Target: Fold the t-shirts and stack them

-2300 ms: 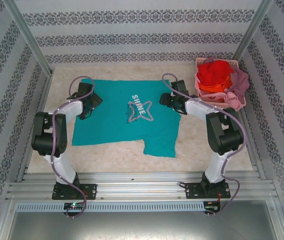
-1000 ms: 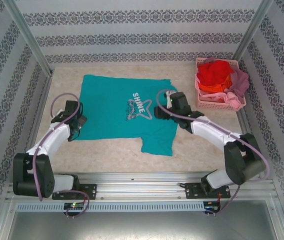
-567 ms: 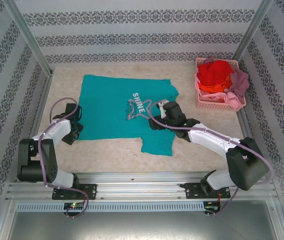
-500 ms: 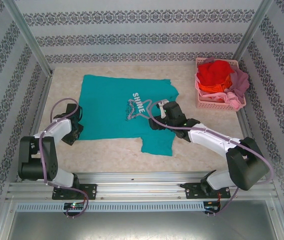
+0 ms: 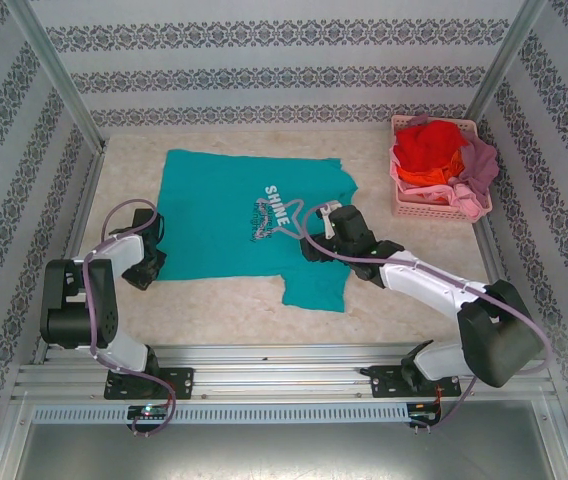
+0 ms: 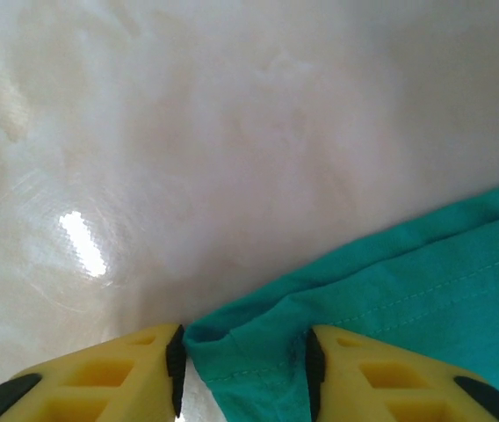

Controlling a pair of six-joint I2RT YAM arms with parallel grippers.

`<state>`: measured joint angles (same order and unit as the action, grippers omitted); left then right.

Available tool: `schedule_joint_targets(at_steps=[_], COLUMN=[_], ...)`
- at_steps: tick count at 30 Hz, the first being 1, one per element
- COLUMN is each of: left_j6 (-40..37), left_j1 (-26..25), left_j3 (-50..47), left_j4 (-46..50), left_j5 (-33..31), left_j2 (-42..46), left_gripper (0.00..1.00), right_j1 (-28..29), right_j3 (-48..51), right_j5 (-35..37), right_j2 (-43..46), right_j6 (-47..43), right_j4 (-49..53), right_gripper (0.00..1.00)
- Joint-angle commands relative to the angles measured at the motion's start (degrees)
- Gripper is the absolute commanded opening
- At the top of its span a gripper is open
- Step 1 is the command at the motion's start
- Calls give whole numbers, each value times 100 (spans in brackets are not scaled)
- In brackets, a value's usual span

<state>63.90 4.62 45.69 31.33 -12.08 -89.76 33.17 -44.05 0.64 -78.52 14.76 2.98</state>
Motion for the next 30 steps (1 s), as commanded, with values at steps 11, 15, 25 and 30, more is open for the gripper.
schedule_joint_targets(at_steps=[11, 15, 25, 30], left_j6=[-130, -163, -282, -334], left_j1=[92, 91, 92, 96], left_j3=[-75, -188, -219, -262], left_j4=[-202, -279, -336, -378], left_j5=[300, 311, 371, 363], left_j2=[52, 220, 172, 237], left_gripper=[1, 0, 0, 0], right_j1=[181, 467, 1178, 1350], right_j3=[294, 487, 266, 77], right_j5=[113, 58, 316, 578], right_j2=[998, 1392, 821, 227], right_j6=[-568, -1506, -3217, -3401], right_j4=[823, 1387, 2398, 2753], right_gripper=[71, 69, 59, 57])
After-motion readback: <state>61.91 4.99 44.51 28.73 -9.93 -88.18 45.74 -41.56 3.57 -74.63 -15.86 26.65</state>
